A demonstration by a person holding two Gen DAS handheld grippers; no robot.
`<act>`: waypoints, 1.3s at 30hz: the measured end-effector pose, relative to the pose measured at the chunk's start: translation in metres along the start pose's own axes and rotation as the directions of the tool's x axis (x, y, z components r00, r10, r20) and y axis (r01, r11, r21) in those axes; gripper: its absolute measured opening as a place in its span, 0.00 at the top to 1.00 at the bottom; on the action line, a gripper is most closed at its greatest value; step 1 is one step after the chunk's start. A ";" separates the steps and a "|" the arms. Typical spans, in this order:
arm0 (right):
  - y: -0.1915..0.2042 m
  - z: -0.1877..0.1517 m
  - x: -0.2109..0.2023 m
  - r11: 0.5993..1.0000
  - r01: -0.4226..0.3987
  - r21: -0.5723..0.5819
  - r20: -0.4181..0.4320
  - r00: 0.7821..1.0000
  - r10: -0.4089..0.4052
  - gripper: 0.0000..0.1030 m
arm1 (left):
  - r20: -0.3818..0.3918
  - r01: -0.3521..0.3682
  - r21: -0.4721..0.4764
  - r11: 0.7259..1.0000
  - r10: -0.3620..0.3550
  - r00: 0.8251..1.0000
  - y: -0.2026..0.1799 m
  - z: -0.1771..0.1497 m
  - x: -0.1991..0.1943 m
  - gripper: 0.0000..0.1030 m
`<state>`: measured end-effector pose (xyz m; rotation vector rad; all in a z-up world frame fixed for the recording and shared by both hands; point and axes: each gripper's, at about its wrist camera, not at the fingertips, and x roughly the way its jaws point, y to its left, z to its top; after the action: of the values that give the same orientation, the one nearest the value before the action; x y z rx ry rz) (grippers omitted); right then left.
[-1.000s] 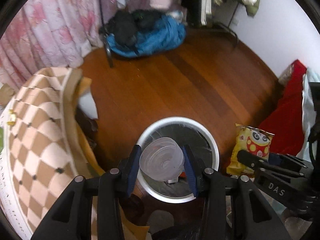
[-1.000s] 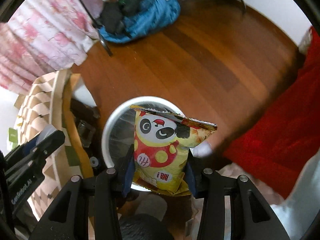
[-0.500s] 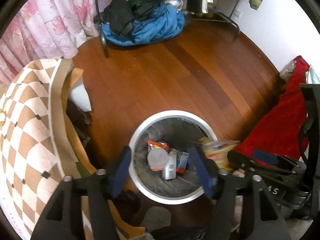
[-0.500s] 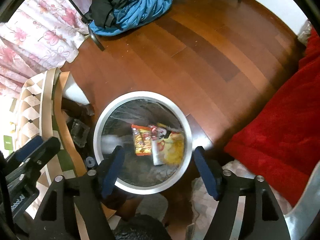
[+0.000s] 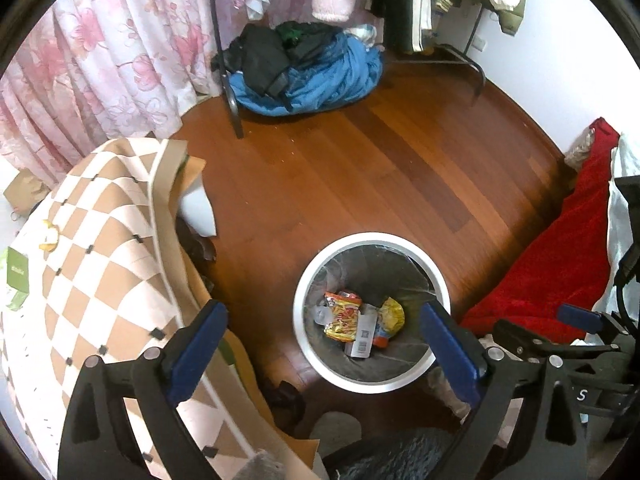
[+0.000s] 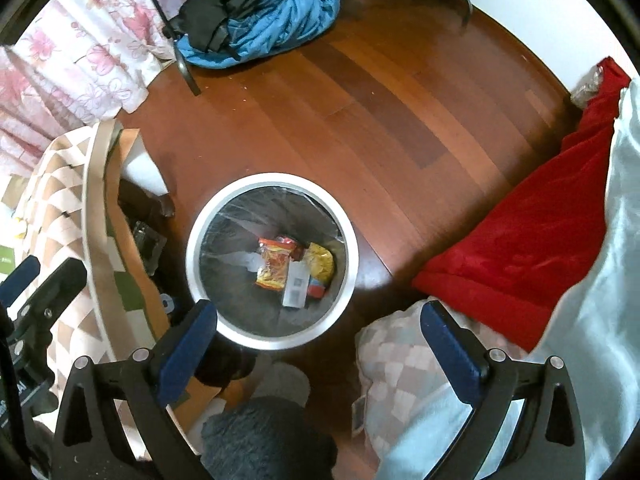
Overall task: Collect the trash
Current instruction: 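Move both open tools back over the table toward the green box and bread, then grasp the bread piece with the right tool while the left tool grasps the green medicine box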
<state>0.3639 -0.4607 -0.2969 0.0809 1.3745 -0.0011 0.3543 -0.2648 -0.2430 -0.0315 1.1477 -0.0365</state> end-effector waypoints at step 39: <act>0.559 0.057 0.053 0.870 -0.277 -0.408 -0.148 0.960 0.236 0.40 | -0.203 -0.308 -0.459 0.833 0.239 0.950 0.477 -0.024 -0.032 0.00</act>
<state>0.4566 0.0958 -0.3061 -0.1051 1.4202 0.5335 0.3256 0.2130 -0.2442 -0.3167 1.2664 0.5193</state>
